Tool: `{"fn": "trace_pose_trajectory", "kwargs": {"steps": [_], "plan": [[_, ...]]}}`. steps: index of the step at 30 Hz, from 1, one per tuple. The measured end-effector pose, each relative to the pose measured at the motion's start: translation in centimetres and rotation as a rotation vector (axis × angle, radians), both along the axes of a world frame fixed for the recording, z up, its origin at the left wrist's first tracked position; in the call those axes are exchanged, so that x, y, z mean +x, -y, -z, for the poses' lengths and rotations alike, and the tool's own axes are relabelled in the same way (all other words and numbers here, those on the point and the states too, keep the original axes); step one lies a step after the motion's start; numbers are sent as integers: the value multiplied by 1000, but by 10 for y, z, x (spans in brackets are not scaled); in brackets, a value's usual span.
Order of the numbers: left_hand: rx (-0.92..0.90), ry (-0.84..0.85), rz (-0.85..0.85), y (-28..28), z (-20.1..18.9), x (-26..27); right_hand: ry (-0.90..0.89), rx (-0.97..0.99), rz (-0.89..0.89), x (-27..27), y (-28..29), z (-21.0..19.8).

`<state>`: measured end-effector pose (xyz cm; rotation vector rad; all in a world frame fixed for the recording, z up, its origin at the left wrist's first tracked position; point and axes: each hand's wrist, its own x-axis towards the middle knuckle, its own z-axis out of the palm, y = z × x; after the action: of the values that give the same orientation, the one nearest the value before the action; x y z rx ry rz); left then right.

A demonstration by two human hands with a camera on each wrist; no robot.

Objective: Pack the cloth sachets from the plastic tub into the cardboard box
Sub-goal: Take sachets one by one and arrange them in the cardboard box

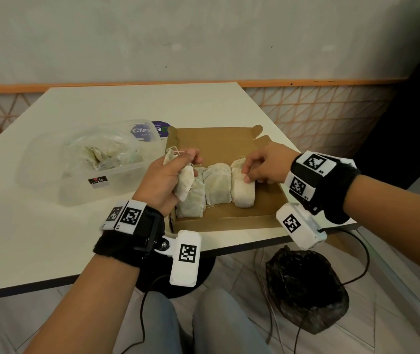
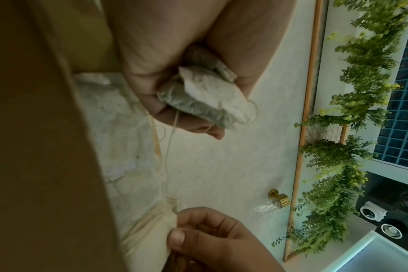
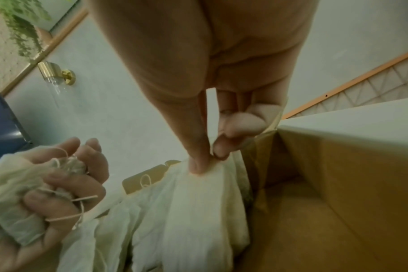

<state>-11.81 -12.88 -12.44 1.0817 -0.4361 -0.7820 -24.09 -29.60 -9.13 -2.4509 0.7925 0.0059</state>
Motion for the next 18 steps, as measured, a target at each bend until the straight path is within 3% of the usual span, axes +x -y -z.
{"fn": "trace_pose_trajectory", "kwargs": {"steps": [7,13,18], "plan": [[0,-33,0,0,-2,1,130,-105,47,-12,-5,-17],[18,-43,-16,0,-3,0,-128,-59,-210,-40,-37,-4],[29,-38,-27,0,-4,-1,-169,-198,-225,-39,-38,7]]}}
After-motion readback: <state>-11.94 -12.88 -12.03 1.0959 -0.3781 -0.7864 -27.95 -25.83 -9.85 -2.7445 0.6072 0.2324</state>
